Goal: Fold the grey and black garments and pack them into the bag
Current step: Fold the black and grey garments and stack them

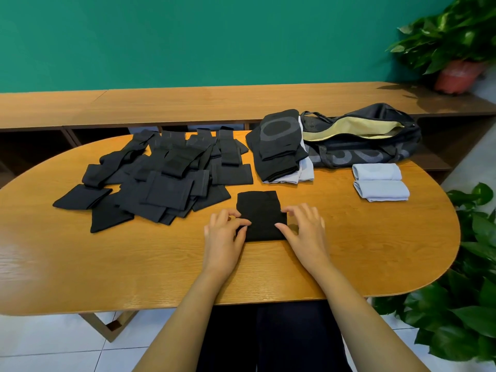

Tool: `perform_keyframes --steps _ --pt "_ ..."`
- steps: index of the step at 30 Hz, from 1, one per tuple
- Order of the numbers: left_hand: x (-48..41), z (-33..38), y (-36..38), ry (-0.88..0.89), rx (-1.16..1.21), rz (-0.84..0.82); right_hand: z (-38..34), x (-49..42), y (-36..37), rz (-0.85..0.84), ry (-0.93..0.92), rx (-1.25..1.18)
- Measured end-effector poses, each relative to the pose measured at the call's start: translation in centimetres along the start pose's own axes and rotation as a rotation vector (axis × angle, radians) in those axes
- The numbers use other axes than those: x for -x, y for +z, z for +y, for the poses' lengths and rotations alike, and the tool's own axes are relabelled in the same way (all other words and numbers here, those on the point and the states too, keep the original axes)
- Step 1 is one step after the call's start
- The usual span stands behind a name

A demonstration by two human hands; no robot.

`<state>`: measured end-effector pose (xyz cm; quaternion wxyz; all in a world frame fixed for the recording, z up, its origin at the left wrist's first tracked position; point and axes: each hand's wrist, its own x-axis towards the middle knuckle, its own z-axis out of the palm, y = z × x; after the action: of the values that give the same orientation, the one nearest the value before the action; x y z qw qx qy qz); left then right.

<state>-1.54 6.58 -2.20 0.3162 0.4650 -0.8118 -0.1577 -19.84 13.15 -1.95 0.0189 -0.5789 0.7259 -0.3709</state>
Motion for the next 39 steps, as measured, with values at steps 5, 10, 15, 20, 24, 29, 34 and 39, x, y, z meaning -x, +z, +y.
perform_keyframes --steps 5,10,15,20,24,29,34,39 --pt "-0.18 0.13 0.02 -0.009 -0.038 -0.034 0.00 0.21 0.29 -0.035 -0.132 0.092" --pt "-0.20 0.13 -0.19 -0.039 -0.021 -0.083 -0.26 -0.19 0.19 -0.152 -0.011 0.107" --pt "-0.34 0.19 -0.41 -0.050 0.007 -0.158 -0.17 -0.38 0.05 -0.186 0.063 0.070" --pt "-0.38 0.29 -0.67 -0.081 0.024 -0.166 -0.37 -0.51 -0.06 -0.185 0.080 0.038" --pt "-0.37 0.13 -0.45 -0.088 0.031 -0.122 -0.70 -0.52 -0.48 -0.246 0.121 0.011" --pt "-0.44 0.15 -0.57 -0.147 0.095 -0.085 -0.59 -0.76 -0.07 -0.232 0.192 -0.017" --pt "-0.43 -0.06 -0.26 -0.117 0.057 -0.098 -0.22 -0.36 -0.14 -0.210 0.233 -0.058" --pt "-0.37 0.00 -0.42 -0.180 0.086 -0.045 -0.57 -0.44 -0.64 -0.194 0.269 -0.069"
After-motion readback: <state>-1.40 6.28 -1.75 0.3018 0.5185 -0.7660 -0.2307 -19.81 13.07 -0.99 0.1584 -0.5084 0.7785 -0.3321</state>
